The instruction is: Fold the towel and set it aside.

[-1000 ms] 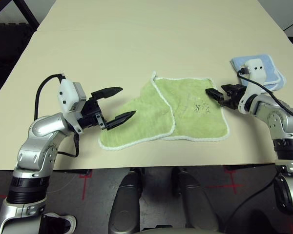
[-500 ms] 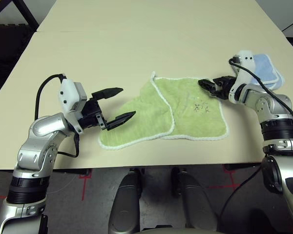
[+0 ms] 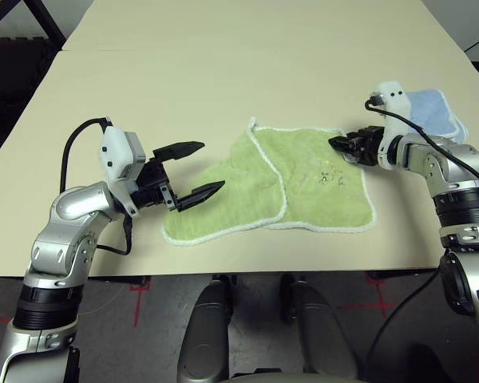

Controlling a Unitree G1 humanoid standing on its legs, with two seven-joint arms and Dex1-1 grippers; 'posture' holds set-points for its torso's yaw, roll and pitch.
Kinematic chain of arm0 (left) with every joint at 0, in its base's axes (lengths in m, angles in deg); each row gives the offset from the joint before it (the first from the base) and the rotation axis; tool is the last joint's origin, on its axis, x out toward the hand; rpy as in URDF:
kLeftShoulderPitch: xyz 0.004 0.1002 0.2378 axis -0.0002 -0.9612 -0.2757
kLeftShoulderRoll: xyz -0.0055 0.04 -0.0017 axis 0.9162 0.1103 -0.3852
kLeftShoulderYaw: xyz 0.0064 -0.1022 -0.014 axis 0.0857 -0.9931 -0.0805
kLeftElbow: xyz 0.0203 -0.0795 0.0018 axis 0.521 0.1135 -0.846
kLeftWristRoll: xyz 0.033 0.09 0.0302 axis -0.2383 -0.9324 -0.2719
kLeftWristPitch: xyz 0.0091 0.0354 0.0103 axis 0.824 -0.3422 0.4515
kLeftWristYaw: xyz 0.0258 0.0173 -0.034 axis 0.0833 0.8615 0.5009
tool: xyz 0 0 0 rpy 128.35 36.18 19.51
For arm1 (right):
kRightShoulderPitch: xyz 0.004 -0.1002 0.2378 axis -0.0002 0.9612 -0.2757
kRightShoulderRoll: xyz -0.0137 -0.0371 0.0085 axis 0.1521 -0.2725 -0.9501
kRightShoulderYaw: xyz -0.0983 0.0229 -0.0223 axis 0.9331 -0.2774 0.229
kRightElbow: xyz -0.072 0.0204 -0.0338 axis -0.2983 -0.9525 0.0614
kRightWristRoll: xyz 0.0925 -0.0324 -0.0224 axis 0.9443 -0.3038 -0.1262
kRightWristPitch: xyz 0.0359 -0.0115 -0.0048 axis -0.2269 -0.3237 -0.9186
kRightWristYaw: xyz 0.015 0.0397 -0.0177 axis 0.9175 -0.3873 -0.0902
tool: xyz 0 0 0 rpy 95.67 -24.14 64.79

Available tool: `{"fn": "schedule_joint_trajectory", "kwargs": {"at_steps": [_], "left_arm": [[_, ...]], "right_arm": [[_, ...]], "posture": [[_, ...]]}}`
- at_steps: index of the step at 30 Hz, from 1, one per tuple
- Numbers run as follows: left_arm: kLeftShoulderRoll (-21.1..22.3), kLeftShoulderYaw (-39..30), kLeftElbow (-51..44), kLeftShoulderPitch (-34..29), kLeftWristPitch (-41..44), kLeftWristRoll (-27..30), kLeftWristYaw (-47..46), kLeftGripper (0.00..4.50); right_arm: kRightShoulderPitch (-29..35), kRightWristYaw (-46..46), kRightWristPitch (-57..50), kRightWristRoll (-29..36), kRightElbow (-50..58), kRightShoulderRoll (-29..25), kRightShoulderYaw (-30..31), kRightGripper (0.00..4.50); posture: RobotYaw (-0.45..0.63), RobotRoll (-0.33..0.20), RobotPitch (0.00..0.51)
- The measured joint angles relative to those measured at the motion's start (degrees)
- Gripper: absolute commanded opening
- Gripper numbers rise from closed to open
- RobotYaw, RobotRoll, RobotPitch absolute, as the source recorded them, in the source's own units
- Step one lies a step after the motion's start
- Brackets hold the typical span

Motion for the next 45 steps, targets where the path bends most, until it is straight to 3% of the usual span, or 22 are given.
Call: {"fn": "schedule_joint_trajectory", "kwargs": {"at_steps": [27,45], "left_arm": [[-0.7,1.2,0.1,0.5,0.2,-0.1,-0.5,4.50],[-1.4,1.9,0.1,0.6,0.2,-0.3,-1.0,4.50]], "right_arm": [[0.8,-0.5,18.6,0.4,8.7,2.2,-4.1,0.05],[0.8,-4.9,40.2,-10.9,8.2,0.6,-2.0,0.05]], "posture": [[0.01,0.000,0.270],[0.00,0.000,0.267]]}}
